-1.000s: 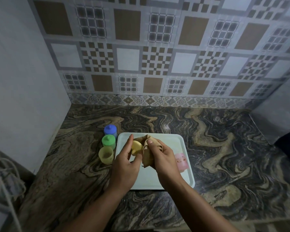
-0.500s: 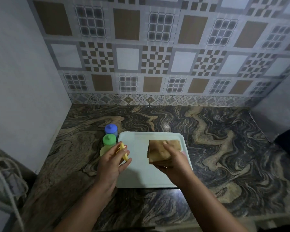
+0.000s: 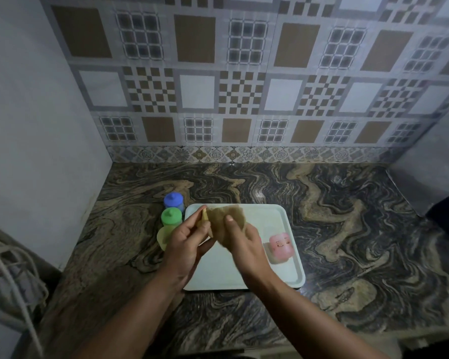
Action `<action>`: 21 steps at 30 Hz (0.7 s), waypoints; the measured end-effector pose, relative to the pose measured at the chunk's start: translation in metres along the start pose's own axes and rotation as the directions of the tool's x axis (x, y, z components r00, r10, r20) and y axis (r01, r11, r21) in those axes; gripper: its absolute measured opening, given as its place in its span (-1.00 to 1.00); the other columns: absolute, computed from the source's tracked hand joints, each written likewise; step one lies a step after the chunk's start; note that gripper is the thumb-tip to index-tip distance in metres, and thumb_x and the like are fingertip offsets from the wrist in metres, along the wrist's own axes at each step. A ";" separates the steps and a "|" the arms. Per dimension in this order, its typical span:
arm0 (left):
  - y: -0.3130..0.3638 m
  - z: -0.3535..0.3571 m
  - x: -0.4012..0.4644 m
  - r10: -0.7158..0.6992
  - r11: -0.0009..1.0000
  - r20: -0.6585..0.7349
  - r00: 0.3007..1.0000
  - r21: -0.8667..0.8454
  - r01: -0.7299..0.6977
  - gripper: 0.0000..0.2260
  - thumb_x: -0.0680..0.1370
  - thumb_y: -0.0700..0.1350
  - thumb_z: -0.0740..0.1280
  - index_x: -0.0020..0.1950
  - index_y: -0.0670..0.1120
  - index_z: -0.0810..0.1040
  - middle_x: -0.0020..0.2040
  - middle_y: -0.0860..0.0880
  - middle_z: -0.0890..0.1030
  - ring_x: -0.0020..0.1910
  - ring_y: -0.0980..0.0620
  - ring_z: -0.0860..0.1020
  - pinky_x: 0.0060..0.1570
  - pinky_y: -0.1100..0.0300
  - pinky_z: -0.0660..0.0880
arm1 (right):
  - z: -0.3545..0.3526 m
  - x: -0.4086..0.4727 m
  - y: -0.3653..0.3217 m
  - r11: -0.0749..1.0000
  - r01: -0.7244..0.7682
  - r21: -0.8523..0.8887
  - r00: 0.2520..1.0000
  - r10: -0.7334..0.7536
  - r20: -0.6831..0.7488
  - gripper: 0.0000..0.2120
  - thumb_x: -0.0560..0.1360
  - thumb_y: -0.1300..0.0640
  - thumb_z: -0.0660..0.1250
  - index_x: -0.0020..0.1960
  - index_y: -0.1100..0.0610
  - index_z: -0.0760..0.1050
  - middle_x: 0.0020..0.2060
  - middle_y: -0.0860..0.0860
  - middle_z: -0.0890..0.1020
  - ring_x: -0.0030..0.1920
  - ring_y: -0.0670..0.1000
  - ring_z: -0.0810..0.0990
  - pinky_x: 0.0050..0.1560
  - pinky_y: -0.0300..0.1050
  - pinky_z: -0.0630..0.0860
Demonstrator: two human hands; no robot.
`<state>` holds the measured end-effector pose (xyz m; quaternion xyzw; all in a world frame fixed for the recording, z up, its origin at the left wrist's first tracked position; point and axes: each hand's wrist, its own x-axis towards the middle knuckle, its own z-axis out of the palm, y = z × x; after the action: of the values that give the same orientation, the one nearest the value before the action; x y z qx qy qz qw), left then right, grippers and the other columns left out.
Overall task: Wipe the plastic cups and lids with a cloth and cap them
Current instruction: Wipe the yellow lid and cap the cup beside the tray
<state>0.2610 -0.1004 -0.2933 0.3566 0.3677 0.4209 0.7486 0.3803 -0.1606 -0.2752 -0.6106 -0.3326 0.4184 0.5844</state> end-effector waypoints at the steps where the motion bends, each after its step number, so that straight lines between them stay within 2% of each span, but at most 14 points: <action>1: 0.002 -0.003 -0.001 -0.018 0.999 -0.008 1.000 -0.040 0.018 -0.67 0.66 -0.25 0.22 0.42 -0.14 0.50 0.29 -0.16 0.64 0.32 -0.11 0.58 0.27 -0.02 0.55 | -0.002 0.001 -0.005 0.984 -0.144 0.106 0.989 0.147 -0.022 -0.83 0.71 0.07 0.30 0.13 0.11 0.65 0.02 0.02 0.78 0.07 -0.03 0.74 0.07 -0.10 0.64; 2: 0.006 -0.005 -0.002 -0.034 0.996 -0.013 0.999 -0.087 0.033 -0.70 0.66 -0.24 0.22 0.39 -0.17 0.52 0.29 -0.19 0.63 0.30 -0.14 0.59 0.25 -0.03 0.56 | -0.004 0.004 -0.008 0.953 -0.243 0.181 0.966 0.254 -0.039 -0.81 0.70 0.02 0.32 0.14 0.12 0.63 0.04 0.08 0.77 0.10 0.04 0.75 0.09 -0.05 0.67; 3: 0.009 -0.007 -0.002 -0.049 0.990 -0.027 0.998 -0.136 0.045 -0.71 0.65 -0.23 0.22 0.36 -0.19 0.53 0.28 -0.22 0.63 0.27 -0.16 0.61 0.23 -0.04 0.57 | -0.008 0.008 -0.009 0.951 -0.250 0.183 0.961 0.267 -0.071 -0.80 0.70 0.00 0.32 0.08 0.11 0.63 -0.01 0.10 0.77 0.09 0.04 0.76 0.10 -0.05 0.69; 4: 0.011 -0.010 -0.002 -0.060 0.982 -0.046 0.997 -0.181 0.051 -0.72 0.65 -0.22 0.23 0.34 -0.20 0.54 0.28 -0.23 0.62 0.25 -0.17 0.62 0.22 -0.05 0.57 | -0.010 0.010 -0.010 0.969 -0.201 0.147 0.970 0.218 -0.111 -0.76 0.70 -0.02 0.30 0.01 0.10 0.64 -0.10 0.07 0.77 0.02 -0.03 0.76 0.03 -0.12 0.68; 6: 0.012 -0.016 -0.002 -0.066 0.972 -0.074 0.995 -0.231 0.047 -0.71 0.65 -0.22 0.23 0.36 -0.22 0.51 0.29 -0.22 0.62 0.28 -0.21 0.60 0.22 -0.07 0.56 | -0.014 0.011 -0.013 0.996 0.080 -0.027 0.988 -0.083 -0.133 -0.70 0.69 -0.04 0.24 -0.02 0.10 0.65 -0.17 0.02 0.76 -0.08 -0.10 0.72 -0.08 -0.21 0.61; 8: 0.012 -0.015 -0.003 -0.050 0.977 -0.072 0.996 -0.213 0.034 -0.69 0.64 -0.23 0.24 0.38 -0.22 0.51 0.29 -0.22 0.62 0.31 -0.21 0.57 0.21 -0.05 0.56 | -0.013 0.010 -0.010 0.878 0.398 -0.266 0.915 -0.400 0.047 -0.76 0.68 0.03 0.18 0.10 0.00 0.63 -0.11 -0.14 0.74 -0.06 -0.10 0.69 -0.01 -0.17 0.59; 10: 0.012 -0.012 -0.004 -0.014 0.991 -0.023 1.000 -0.137 0.011 -0.67 0.64 -0.27 0.23 0.41 -0.21 0.50 0.31 -0.20 0.62 0.31 -0.15 0.57 0.22 0.00 0.57 | -0.006 0.009 0.005 0.664 0.552 -0.505 0.830 -0.495 0.258 -0.79 0.71 0.03 0.15 0.13 -0.03 0.57 -0.15 -0.13 0.67 -0.13 0.00 0.65 -0.07 0.02 0.59; 11: 0.013 -0.010 -0.003 0.006 0.997 0.012 1.000 -0.081 -0.005 -0.66 0.65 -0.28 0.23 0.43 -0.20 0.48 0.32 -0.17 0.61 0.33 -0.12 0.56 0.24 0.02 0.56 | -0.001 0.009 0.010 0.612 0.558 -0.560 0.824 -0.486 0.291 -0.79 0.71 0.01 0.14 0.09 0.01 0.54 -0.17 -0.08 0.64 -0.17 0.07 0.62 -0.13 0.12 0.57; 12: 0.014 -0.010 -0.001 0.025 0.999 0.043 0.999 -0.031 -0.023 -0.65 0.65 -0.29 0.22 0.45 -0.19 0.46 0.34 -0.15 0.60 0.35 -0.09 0.55 0.27 0.03 0.54 | 0.005 0.008 0.013 0.630 0.536 -0.562 0.838 -0.479 0.263 -0.77 0.71 0.00 0.13 0.05 0.04 0.53 -0.19 -0.04 0.63 -0.19 0.08 0.61 -0.15 0.18 0.56; 13: 0.017 -0.011 0.001 0.040 0.999 0.064 0.997 0.021 -0.041 -0.64 0.66 -0.29 0.21 0.46 -0.17 0.45 0.34 -0.13 0.60 0.36 -0.07 0.54 0.29 0.05 0.52 | 0.011 0.006 0.007 0.741 0.472 -0.478 0.880 -0.434 0.194 -0.76 0.71 0.00 0.14 0.03 0.04 0.55 -0.20 -0.02 0.64 -0.18 0.04 0.62 -0.12 0.20 0.59; 15: 0.023 -0.017 0.005 0.065 0.992 0.078 0.995 0.100 -0.073 -0.64 0.66 -0.29 0.20 0.46 -0.14 0.46 0.34 -0.11 0.61 0.35 -0.02 0.55 0.26 0.10 0.55 | 0.018 0.007 -0.013 0.975 0.171 -0.143 0.984 -0.162 0.071 -0.74 0.72 0.03 0.19 0.00 0.06 0.62 -0.17 0.01 0.71 -0.11 -0.03 0.67 -0.01 0.09 0.68; 17: 0.027 -0.023 0.007 0.078 0.987 0.057 0.995 0.133 -0.085 -0.65 0.66 -0.27 0.21 0.44 -0.12 0.48 0.31 -0.11 0.63 0.31 -0.01 0.58 0.13 0.16 0.61 | 0.017 0.012 -0.025 0.982 -0.159 0.100 0.986 0.154 0.058 -0.76 0.73 0.06 0.24 0.04 0.10 0.65 -0.09 0.07 0.76 -0.07 0.01 0.74 -0.04 -0.05 0.69; 18: 0.028 -0.026 0.007 0.084 0.987 0.045 0.995 0.133 -0.089 -0.66 0.66 -0.26 0.22 0.44 -0.12 0.49 0.30 -0.10 0.64 0.30 -0.01 0.59 0.10 0.17 0.62 | 0.016 0.014 -0.027 0.959 -0.229 0.166 0.973 0.226 0.038 -0.76 0.72 0.05 0.25 0.08 0.13 0.65 -0.03 0.12 0.77 -0.01 0.07 0.76 0.03 0.02 0.70; 21: 0.024 -0.038 0.008 0.150 0.976 -0.006 0.989 0.161 -0.147 -0.65 0.64 -0.24 0.26 0.43 -0.06 0.51 0.33 -0.05 0.62 0.35 -0.02 0.56 0.30 0.02 0.53 | 0.011 0.018 -0.025 0.990 -0.132 0.059 0.986 0.137 -0.096 -0.72 0.73 0.05 0.23 0.02 0.09 0.68 0.00 0.13 0.78 0.11 0.17 0.74 0.23 0.21 0.66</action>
<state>0.2229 -0.0749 -0.2931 0.4382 0.3798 0.4479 0.6805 0.3804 -0.1375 -0.2523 -0.6361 -0.2502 0.4345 0.5865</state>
